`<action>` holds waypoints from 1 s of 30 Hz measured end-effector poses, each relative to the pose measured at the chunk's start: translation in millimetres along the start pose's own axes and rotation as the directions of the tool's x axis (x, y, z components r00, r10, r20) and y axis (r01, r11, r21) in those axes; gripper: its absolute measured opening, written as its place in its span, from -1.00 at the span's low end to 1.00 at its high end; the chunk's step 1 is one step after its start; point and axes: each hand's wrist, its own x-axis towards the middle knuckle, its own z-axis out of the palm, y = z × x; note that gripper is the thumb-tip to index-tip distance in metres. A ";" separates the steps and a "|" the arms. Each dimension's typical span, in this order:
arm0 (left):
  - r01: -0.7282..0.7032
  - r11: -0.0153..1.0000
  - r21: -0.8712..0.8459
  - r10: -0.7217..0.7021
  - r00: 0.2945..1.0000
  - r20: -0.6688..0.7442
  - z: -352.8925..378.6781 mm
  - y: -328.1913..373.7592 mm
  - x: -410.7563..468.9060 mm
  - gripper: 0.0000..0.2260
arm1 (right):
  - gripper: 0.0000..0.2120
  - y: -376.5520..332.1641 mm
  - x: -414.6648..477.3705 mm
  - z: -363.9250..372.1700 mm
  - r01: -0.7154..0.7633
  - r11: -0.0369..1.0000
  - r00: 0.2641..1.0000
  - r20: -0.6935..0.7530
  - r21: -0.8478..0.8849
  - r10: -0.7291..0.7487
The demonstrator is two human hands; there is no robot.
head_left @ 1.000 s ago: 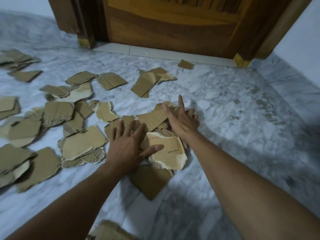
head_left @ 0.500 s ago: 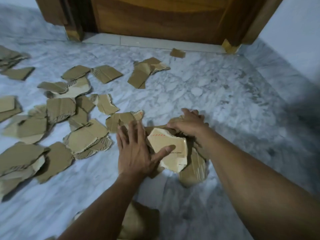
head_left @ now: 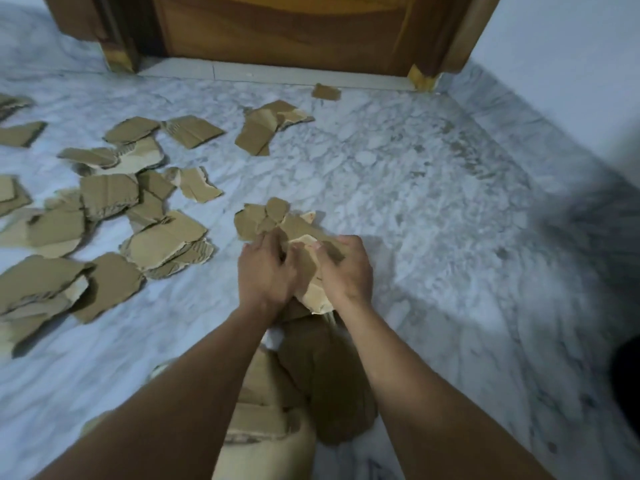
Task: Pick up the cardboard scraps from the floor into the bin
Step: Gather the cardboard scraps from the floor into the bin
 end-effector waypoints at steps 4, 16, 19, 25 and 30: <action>0.167 0.930 -0.327 -0.162 0.986 0.041 -10.0 27.6 -22.0 -0.67 | -0.77 5.4 -9.7 -10.8 -0.001 0.955 0.999 -0.045 0.296 0.015; -0.020 0.845 -0.535 0.085 0.991 0.099 -7.3 226.4 -66.8 -0.77 | -0.77 -66.1 -40.6 -237.9 0.230 0.951 0.946 -0.276 0.207 -0.169; -0.154 0.819 -0.553 0.224 0.973 0.061 -2.8 308.5 -76.9 -0.80 | -0.74 -93.2 -48.4 -319.0 0.286 0.945 0.899 -0.386 0.160 -0.207; -0.309 0.734 -0.605 0.411 0.911 0.033 30.7 462.3 -108.5 -0.75 | -0.67 -113.0 -57.7 -473.1 0.345 0.935 0.784 -0.571 0.079 -0.242; -0.288 0.709 -0.643 0.491 0.856 0.159 95.7 544.7 -149.7 -0.65 | -0.71 -68.2 -66.7 -571.5 0.302 0.951 0.696 -0.695 0.058 -0.179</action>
